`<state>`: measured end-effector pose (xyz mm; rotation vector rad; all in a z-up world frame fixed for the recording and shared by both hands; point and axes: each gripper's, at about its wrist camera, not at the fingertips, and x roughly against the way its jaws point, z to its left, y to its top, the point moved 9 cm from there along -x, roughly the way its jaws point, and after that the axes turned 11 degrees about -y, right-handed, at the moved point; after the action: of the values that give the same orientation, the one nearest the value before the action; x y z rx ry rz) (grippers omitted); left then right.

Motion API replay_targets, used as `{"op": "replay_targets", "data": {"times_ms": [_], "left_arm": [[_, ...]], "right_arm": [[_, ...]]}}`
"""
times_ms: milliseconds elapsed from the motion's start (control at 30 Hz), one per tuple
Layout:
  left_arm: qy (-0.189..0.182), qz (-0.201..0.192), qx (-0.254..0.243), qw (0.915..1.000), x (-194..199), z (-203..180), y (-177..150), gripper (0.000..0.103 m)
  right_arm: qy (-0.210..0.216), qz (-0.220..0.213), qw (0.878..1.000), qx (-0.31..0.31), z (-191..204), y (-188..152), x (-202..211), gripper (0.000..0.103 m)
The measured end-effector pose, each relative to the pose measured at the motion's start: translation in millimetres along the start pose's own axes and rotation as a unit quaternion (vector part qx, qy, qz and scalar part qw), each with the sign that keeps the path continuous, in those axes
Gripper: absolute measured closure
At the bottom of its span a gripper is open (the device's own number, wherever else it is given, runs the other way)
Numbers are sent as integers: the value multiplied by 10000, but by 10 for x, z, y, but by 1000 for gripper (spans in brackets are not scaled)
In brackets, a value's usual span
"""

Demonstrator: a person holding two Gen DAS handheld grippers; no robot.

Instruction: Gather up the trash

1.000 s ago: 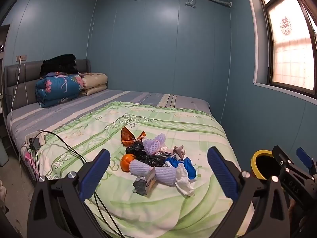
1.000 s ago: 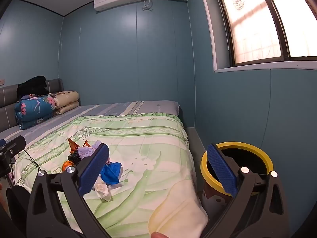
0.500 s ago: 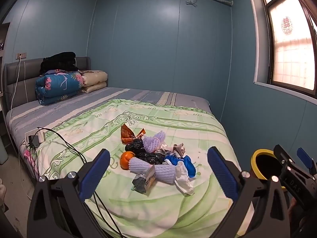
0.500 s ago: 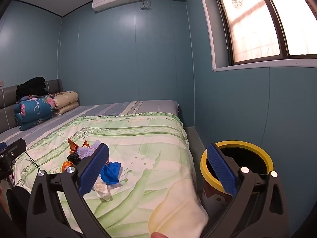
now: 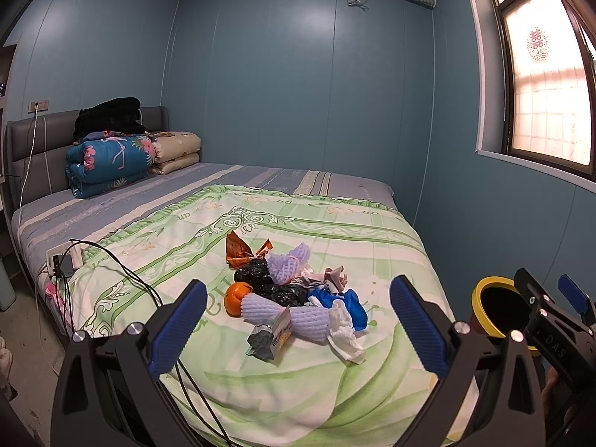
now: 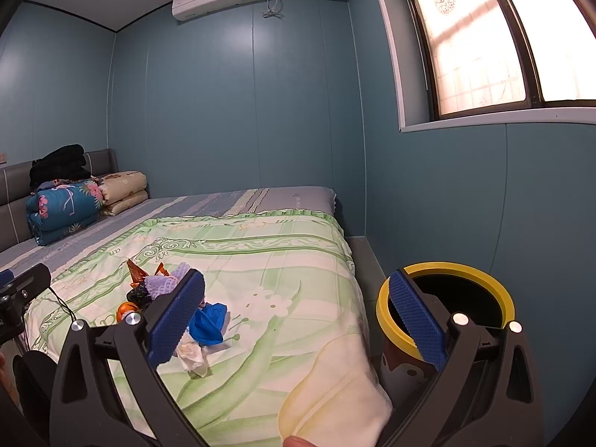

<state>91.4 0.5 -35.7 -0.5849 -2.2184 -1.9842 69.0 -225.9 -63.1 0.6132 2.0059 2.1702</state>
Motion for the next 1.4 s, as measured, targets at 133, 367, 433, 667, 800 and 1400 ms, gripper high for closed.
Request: {"op": "replay_targets", "data": {"times_ms": [133, 367, 433, 667, 800, 1400], "left_arm": [[3, 20, 28, 10000, -11, 4, -18, 8], [-10, 47, 30, 10000, -20, 12, -28, 8], [-25, 67, 36, 10000, -25, 10, -32, 8], [-45, 87, 41, 9999, -21, 16, -60, 8], [-45, 93, 48, 9999, -15, 30, -62, 8], [-75, 129, 47, 9999, -50, -8, -82, 8]], "right_arm": [[1, 10, 10000, 1, 11, -17, 0, 8], [1, 16, 10000, -10, -7, -8, -6, 8], [-2, 21, 10000, -10, -8, -18, -4, 8], [-4, 33, 10000, -11, -1, -27, -9, 8], [-5, 34, 10000, -16, -4, -27, -13, 8], [-15, 45, 10000, -27, -6, -35, -26, 8]]}}
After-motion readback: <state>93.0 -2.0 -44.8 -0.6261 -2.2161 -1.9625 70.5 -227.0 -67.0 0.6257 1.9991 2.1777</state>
